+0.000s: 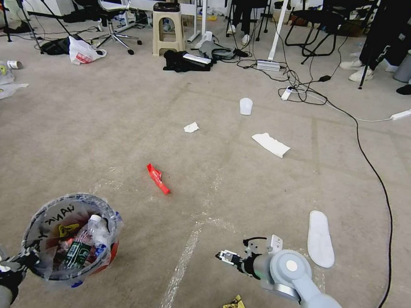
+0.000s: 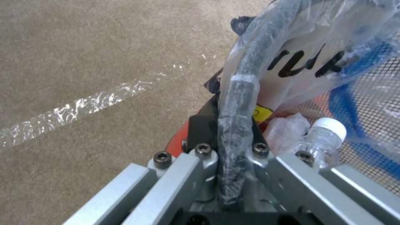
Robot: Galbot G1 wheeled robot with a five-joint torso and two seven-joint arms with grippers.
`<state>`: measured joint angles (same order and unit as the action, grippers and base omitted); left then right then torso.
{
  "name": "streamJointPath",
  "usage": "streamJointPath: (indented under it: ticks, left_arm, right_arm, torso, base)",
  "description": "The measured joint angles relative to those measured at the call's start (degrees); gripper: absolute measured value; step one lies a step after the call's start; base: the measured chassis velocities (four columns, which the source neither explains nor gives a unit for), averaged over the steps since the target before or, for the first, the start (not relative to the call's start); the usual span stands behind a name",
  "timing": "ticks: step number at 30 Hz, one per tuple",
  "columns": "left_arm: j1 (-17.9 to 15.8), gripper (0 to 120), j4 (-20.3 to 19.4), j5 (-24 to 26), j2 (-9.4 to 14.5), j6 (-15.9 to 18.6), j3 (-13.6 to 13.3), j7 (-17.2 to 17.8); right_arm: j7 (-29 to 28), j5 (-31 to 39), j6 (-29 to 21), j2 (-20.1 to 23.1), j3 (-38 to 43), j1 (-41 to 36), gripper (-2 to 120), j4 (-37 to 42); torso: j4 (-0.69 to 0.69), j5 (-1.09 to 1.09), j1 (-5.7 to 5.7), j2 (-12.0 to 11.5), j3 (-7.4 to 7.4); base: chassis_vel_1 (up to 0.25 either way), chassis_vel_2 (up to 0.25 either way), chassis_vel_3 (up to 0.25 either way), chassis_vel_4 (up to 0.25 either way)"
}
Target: Pick up the trash bin and place the garbage on the floor into it.
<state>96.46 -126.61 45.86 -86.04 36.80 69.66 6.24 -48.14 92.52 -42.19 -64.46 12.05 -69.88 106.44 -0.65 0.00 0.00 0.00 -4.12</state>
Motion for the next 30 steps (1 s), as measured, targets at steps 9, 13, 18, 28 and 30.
streamJointPath:
  ticks: [9, 13, 18, 28, 30]
  left_arm:
    - [-0.7, 0, 0.9, -0.3, 0.2, 0.0, -0.8, 0.1]
    - [-1.0, 0, 1.2, -0.5, 0.2, 0.0, -1.1, 0.1]
    - [-1.3, 0, 1.5, -0.6, 0.4, 0.2, -1.3, 0.2]
    - [-1.3, 0, 1.7, -0.3, 0.7, 0.3, -1.0, 0.3]
    - [-1.3, 0, 1.7, -0.3, 0.7, 0.3, -0.9, 0.3]
  right_arm:
    - [0.6, -0.6, 0.0, -2.5, 6.4, 1.7, 100, -6.5]
    - [1.3, -1.4, 0.1, -4.3, 6.7, 2.6, 98, -9.1]
    - [1.8, -2.6, 0.1, -5.2, 7.0, 2.4, 97, -9.7]
    - [3.0, -4.5, 0.1, -4.0, 6.8, 2.1, 97, -8.8]
    - [2.8, -4.5, 0.1, -3.9, 6.6, 2.1, 97, -8.8]
  torso:
    - [0.00, 0.00, 0.00, 0.0, 0.00]
    - [0.03, 0.01, 0.00, 0.0, 0.00]
    - [0.01, -0.01, 0.00, 0.0, 0.00]
    - [0.01, 0.00, 0.00, 0.0, 0.00]
    - [0.01, -0.01, 0.00, 0.0, 0.00]
  base:
    - [0.000, 0.000, 0.000, 0.000]
    - [0.000, 0.000, 0.000, 0.000]
    - [0.000, 0.000, 0.000, 0.000]
    - [0.000, 0.000, 0.000, 0.000]
    - [0.000, 0.000, 0.000, 0.000]
